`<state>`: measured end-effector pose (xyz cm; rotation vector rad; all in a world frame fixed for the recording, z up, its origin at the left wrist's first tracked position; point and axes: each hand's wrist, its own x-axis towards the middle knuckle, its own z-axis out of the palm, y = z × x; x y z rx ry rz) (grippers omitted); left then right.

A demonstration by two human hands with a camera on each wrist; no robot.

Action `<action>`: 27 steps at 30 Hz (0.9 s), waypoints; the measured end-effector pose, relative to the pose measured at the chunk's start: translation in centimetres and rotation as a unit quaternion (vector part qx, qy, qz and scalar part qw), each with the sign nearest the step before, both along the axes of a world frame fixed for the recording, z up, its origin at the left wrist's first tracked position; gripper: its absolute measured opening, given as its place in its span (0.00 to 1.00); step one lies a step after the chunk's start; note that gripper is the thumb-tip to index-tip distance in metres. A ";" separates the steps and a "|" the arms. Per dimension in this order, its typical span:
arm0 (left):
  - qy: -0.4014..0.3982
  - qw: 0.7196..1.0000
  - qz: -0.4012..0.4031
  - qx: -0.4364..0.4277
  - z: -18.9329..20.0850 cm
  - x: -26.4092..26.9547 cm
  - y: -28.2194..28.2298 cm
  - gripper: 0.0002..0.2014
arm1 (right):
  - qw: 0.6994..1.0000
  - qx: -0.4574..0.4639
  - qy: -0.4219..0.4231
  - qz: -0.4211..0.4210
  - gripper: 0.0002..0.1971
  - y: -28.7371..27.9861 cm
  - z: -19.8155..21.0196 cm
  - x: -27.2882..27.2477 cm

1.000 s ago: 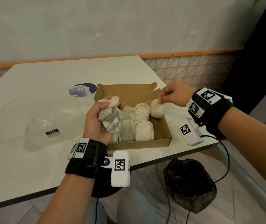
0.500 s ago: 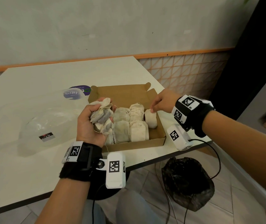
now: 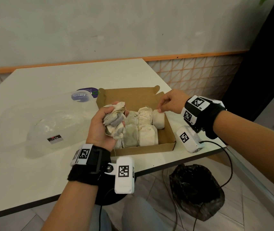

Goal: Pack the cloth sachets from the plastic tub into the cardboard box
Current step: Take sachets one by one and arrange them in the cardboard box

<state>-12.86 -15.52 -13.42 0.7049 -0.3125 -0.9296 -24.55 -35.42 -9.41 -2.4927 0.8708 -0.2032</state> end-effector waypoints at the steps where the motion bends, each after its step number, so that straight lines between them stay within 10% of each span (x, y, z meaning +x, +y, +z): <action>1: 0.003 1.000 -0.002 0.003 0.0 0.0 -0.1 0.11 | 1.000 -0.001 0.000 -0.002 0.07 0.0 0.5 0.0; 13: -0.011 0.996 -0.075 0.055 -0.5 0.3 -0.4 0.18 | 0.976 -0.064 -0.009 0.209 0.28 8.3 4.1 2.5; 18: -0.025 0.995 -0.087 0.040 -0.8 0.3 -0.6 0.17 | 0.981 -0.028 -0.083 0.174 0.08 7.2 3.6 3.0; 27: -0.053 0.994 -0.061 0.071 -0.4 0.1 -0.6 0.19 | 0.975 0.095 -0.156 0.129 0.03 6.3 2.8 2.4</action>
